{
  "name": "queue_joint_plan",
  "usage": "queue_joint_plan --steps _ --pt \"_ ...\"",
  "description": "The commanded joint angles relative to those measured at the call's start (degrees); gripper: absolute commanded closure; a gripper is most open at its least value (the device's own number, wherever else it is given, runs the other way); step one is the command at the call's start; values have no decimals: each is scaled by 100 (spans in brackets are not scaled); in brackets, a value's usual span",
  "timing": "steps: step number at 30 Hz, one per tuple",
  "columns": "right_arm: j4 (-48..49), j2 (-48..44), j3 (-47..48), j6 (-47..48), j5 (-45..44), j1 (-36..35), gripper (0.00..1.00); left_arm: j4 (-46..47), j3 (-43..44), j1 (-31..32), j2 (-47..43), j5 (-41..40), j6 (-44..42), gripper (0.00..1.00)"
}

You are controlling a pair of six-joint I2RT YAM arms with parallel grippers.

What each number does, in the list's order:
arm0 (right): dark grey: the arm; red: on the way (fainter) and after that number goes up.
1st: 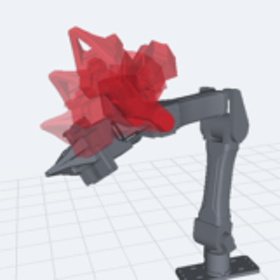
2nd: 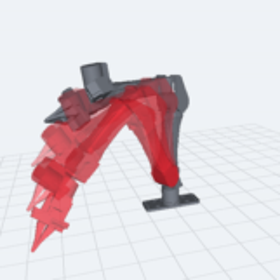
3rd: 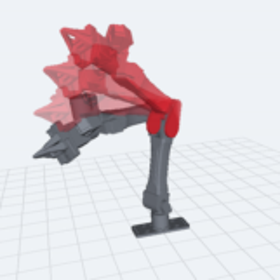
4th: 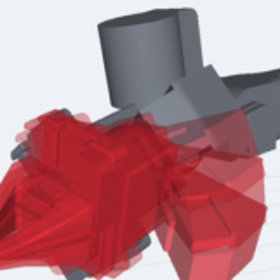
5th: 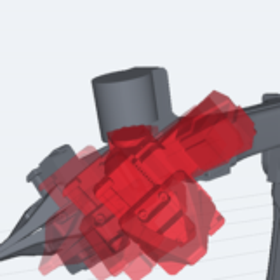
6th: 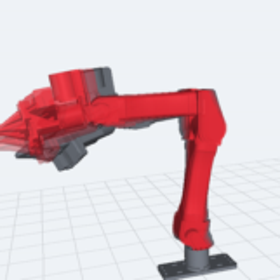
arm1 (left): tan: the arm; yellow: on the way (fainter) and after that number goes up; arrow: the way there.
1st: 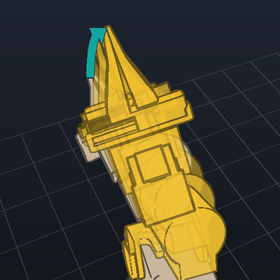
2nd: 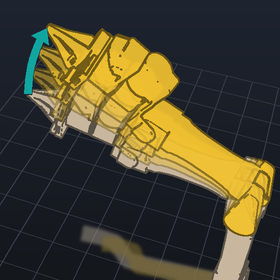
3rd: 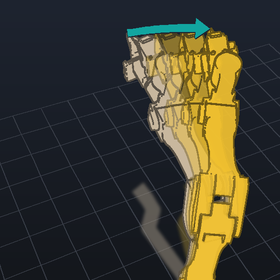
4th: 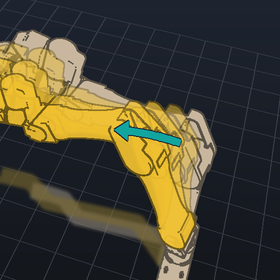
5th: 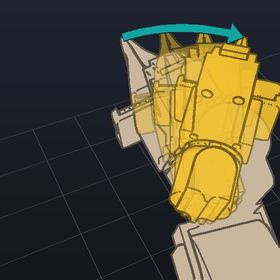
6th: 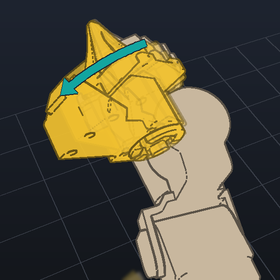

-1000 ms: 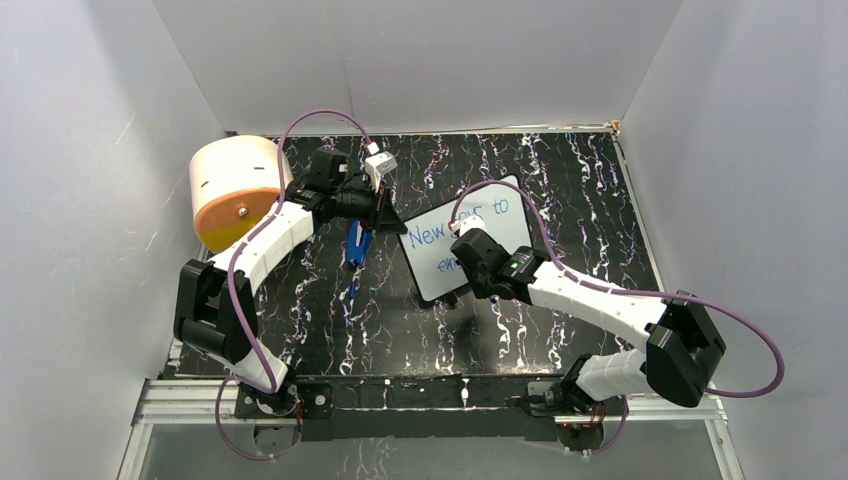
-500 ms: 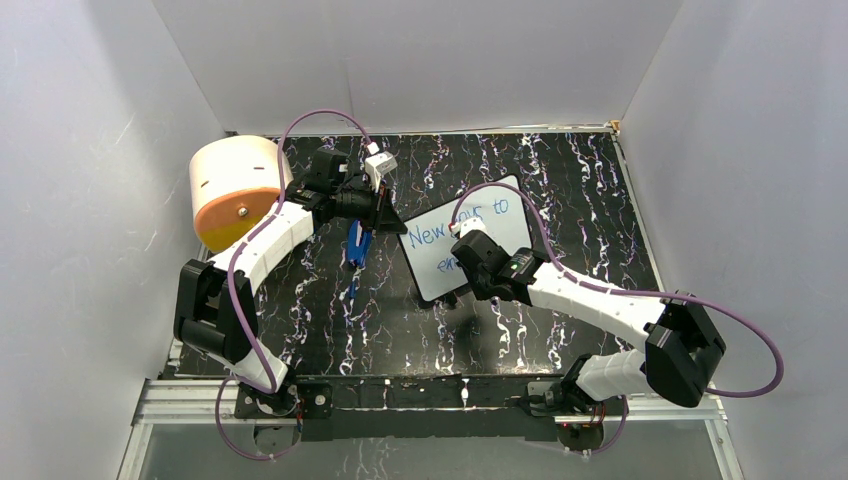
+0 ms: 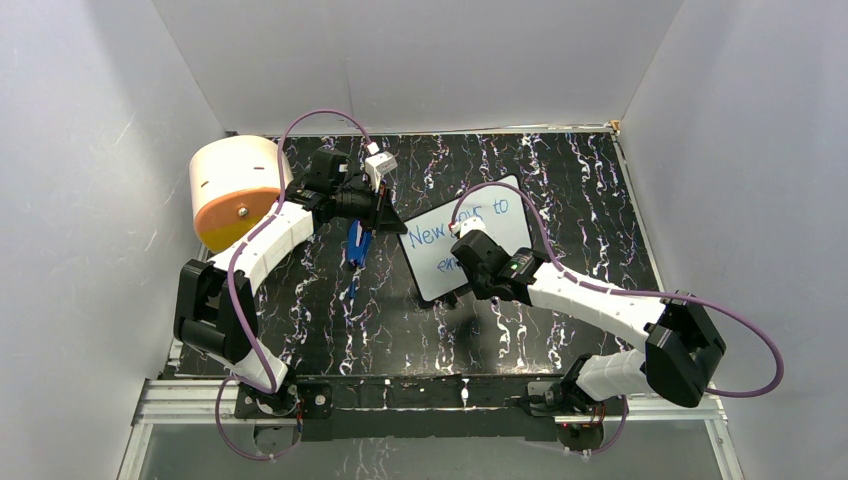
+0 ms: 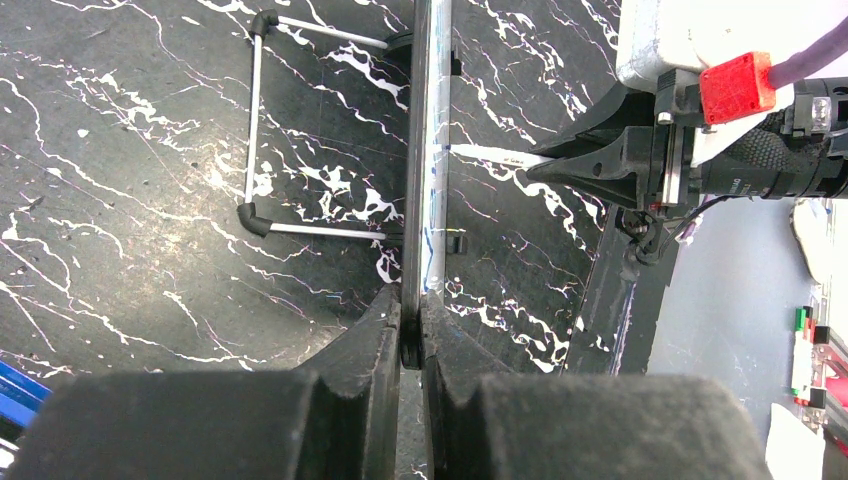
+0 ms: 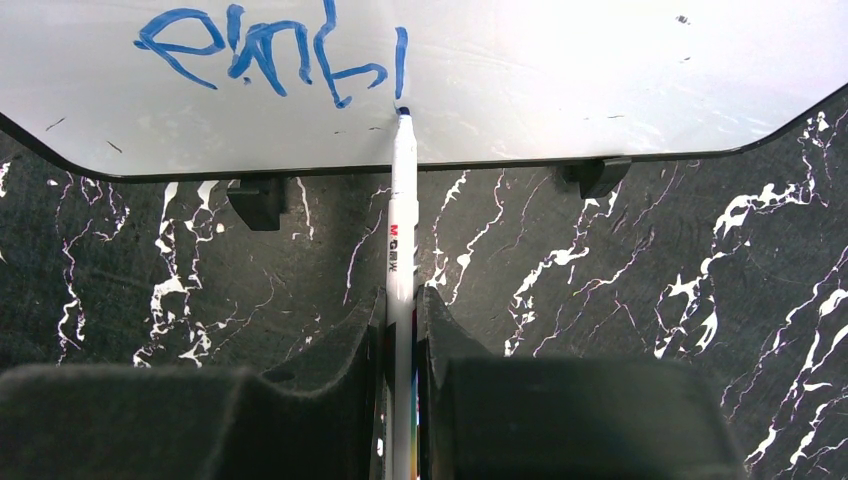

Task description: Write a sentence on the whiteboard

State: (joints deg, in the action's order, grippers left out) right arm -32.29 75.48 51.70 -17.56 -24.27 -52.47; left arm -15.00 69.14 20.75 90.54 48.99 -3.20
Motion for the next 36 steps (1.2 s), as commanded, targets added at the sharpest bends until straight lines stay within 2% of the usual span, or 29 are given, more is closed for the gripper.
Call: queue_joint_plan --steps 1,36 --pt "406 -108 270 66 -193 29 100 -248 70 -1 58 -110 -251 100" --pt "546 -111 524 234 -378 71 100 -240 56 -1 58 -83 -225 100"
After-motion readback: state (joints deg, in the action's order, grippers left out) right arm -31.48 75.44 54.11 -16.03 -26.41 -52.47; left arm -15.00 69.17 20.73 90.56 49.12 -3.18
